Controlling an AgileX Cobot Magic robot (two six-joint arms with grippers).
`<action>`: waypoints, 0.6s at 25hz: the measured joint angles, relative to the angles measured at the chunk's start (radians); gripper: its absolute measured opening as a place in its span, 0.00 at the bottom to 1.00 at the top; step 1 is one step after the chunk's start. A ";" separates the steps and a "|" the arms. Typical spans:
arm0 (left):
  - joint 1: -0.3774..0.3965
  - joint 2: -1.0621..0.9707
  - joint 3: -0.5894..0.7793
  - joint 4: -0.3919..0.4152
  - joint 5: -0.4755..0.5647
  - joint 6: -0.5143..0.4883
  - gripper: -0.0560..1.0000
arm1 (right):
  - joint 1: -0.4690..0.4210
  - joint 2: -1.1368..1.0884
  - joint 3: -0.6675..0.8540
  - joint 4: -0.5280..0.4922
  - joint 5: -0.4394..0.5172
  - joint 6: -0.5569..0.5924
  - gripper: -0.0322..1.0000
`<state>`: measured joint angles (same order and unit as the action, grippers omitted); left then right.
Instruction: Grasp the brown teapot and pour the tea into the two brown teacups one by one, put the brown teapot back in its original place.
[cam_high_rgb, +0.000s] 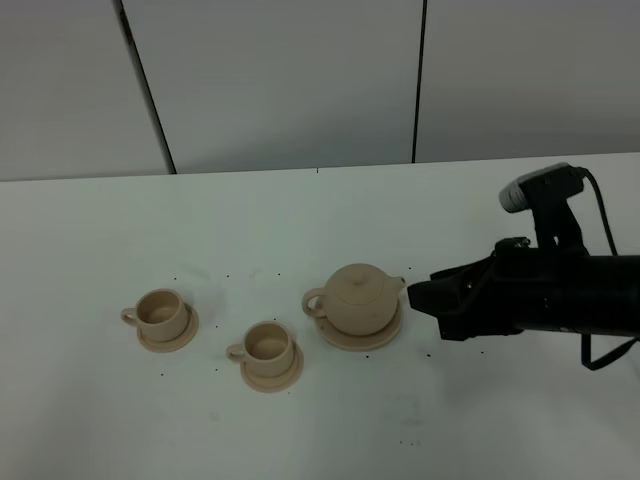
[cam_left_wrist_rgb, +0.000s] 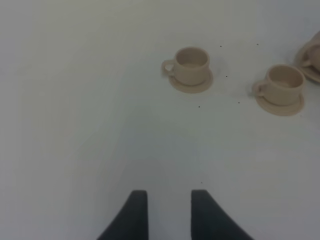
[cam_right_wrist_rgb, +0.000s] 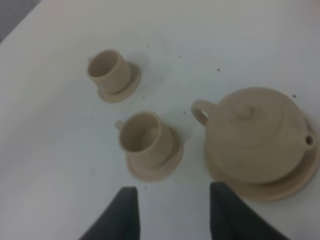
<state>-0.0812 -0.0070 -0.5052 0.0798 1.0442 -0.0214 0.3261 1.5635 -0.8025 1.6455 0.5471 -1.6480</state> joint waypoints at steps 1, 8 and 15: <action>0.000 0.000 0.000 0.000 0.000 0.000 0.32 | 0.002 0.010 -0.013 0.000 0.004 0.000 0.34; 0.000 0.000 0.000 0.001 0.000 0.000 0.32 | 0.040 0.053 -0.100 -0.004 0.017 -0.001 0.28; 0.000 0.000 0.000 0.001 0.000 0.000 0.32 | 0.085 0.117 -0.182 -0.004 0.020 0.004 0.27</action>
<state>-0.0812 -0.0070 -0.5052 0.0805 1.0442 -0.0214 0.4108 1.6804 -0.9846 1.6419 0.5671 -1.6443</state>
